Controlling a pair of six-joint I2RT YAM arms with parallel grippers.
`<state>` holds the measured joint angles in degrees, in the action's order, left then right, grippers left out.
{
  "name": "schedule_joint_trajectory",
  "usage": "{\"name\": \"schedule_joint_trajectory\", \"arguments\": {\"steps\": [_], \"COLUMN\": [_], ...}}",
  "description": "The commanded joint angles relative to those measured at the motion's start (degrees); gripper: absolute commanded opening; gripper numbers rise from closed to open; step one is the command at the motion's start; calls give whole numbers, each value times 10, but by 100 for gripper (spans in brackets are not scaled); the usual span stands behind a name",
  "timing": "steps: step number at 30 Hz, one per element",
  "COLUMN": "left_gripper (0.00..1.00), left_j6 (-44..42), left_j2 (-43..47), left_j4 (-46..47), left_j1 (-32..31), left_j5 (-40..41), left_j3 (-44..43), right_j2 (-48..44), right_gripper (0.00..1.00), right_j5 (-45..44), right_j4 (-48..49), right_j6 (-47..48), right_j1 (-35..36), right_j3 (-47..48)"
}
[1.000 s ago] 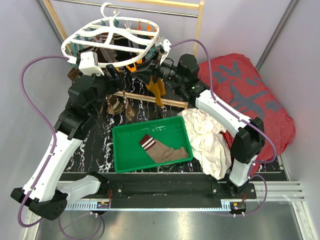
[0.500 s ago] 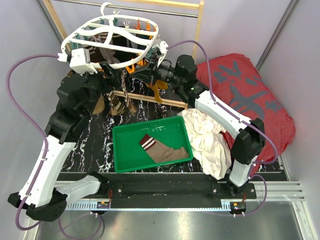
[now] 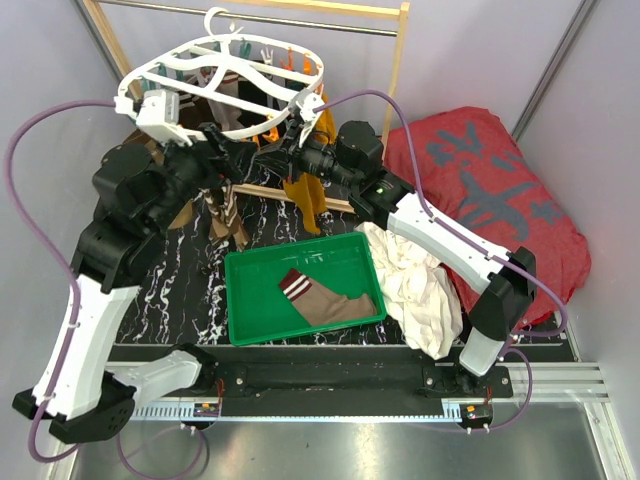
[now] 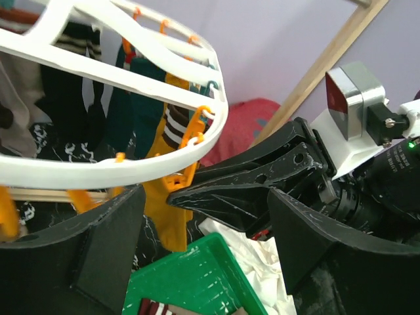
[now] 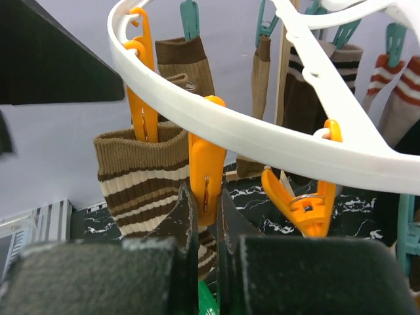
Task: Clip the socks to the hanger
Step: Open the clamp at the hanger.
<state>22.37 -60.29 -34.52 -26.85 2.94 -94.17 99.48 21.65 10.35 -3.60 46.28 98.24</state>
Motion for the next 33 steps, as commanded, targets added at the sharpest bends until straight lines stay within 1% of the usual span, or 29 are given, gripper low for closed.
{"name": "schedule_joint_trajectory", "arguments": {"steps": [1,6,11,21,23,28,29,33], "left_gripper": [79,79,77,66,61,57,54,52], "left_j6": [6,5,2,21,27,29,29,28], "left_j2": [-25,-42,-40,-48,-46,-46,-45,-45], "left_j4": [1,16,47,110,130,149,160,174], "left_j1": [0,0,0,0,0,0,0,0], "left_j5": [-32,3,51,86,90,90,94,95], "left_j3": [-22,-12,15,62,73,80,88,94], "right_j2": [-18,-18,-21,-25,-25,-23,-23,-21], "right_gripper": [0,0,0,0,0,0,0,0], "right_j5": [-13,-7,-6,-4,-3,1,1,7], "right_j4": [-19,-20,-20,-19,-19,-20,-20,-20], "right_j6": [16,9,6,7,9,9,9,10], "right_j1": [15,20,20,21,19,20,21,20], "right_j3": [17,18,13,6,4,-1,-2,-3]}}
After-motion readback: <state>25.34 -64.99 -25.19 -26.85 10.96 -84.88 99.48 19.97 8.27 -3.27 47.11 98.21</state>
